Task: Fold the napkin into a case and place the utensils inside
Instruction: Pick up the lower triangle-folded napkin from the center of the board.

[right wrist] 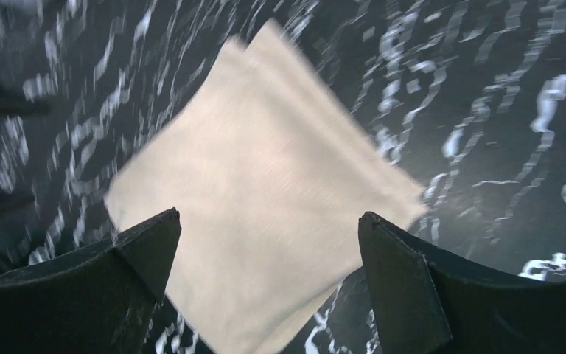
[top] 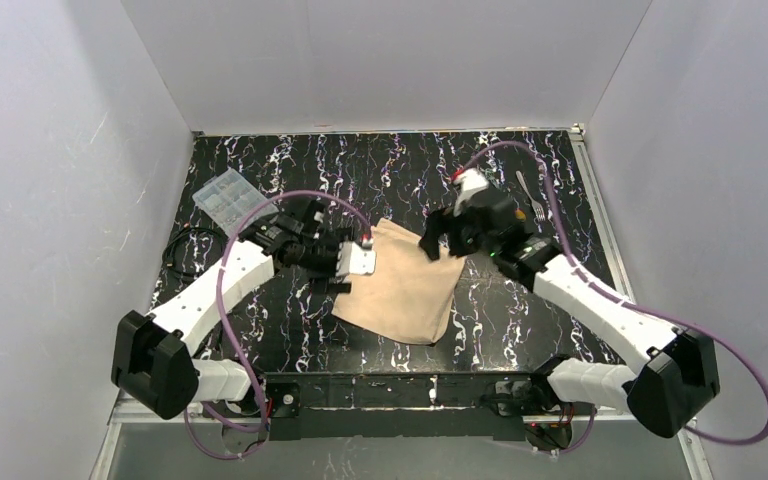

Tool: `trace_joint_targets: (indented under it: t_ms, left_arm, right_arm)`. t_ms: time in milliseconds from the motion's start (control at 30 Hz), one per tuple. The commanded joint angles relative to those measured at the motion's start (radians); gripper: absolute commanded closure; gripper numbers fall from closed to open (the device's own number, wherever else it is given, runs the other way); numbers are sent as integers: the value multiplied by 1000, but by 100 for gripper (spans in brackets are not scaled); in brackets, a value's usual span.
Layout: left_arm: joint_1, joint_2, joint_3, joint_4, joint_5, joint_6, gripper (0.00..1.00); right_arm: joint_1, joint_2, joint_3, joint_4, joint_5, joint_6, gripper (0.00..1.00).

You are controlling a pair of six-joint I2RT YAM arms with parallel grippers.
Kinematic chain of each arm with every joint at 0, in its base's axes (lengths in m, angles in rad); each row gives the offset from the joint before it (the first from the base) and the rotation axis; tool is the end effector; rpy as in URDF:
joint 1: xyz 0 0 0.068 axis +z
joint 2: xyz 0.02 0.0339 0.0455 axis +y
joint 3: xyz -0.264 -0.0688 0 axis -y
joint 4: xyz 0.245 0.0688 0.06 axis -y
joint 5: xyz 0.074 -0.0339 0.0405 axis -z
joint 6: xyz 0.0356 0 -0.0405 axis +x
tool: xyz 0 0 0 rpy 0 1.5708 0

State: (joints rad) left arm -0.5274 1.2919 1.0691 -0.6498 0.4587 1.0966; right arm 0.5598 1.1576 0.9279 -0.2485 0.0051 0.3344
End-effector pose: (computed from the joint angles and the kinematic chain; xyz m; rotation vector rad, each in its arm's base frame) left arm 0.2233 -0.1483 0.2905 1.8326 1.4639 -0.2848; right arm 0.2234 0.1398 0.3075 -0.2323 2.0815 0.5458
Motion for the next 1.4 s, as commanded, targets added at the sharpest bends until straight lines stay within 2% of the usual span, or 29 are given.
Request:
trace_joint_targets:
  t_ms: [0, 133, 300, 400, 567, 633, 733, 867, 933, 1100, 1367]
  left_arm:
    - [-3, -32, -141, -72, 124, 232, 25]
    - [-13, -49, -285, 72, 116, 378, 25]
    - [-21, 55, -284, 153, 107, 392, 23]
    - [-23, 125, -260, 170, 106, 395, 23]
    - [-25, 199, -256, 167, 116, 457, 24]
    - [-25, 222, -255, 154, 110, 482, 27]
    - [-25, 261, -246, 151, 75, 494, 37]
    - [-25, 312, -209, 103, 67, 477, 51]
    - [-25, 320, -207, 105, 67, 467, 54]
    - [-25, 326, -206, 95, 58, 456, 57]
    - [-17, 329, -209, 104, 48, 416, 56]
  right_arm:
    - [156, 17, 39, -126, 200, -160, 1]
    - [158, -70, -57, -44, 127, -250, 1]
    - [162, -259, -181, 57, -76, -497, 1]
    - [175, -271, -153, -53, -107, -637, 2]
    - [198, -214, -88, -186, -197, -728, 1]
    - [228, -193, -85, -214, -207, -757, 1]
    - [305, -162, -86, -277, -153, -831, 1]
    - [377, -155, -129, -260, -130, -850, 1]
    - [399, -144, -154, -234, -145, -841, 1]
    - [481, -57, -216, -125, -138, -823, 1]
    - [492, 66, -295, 21, -168, -786, 1]
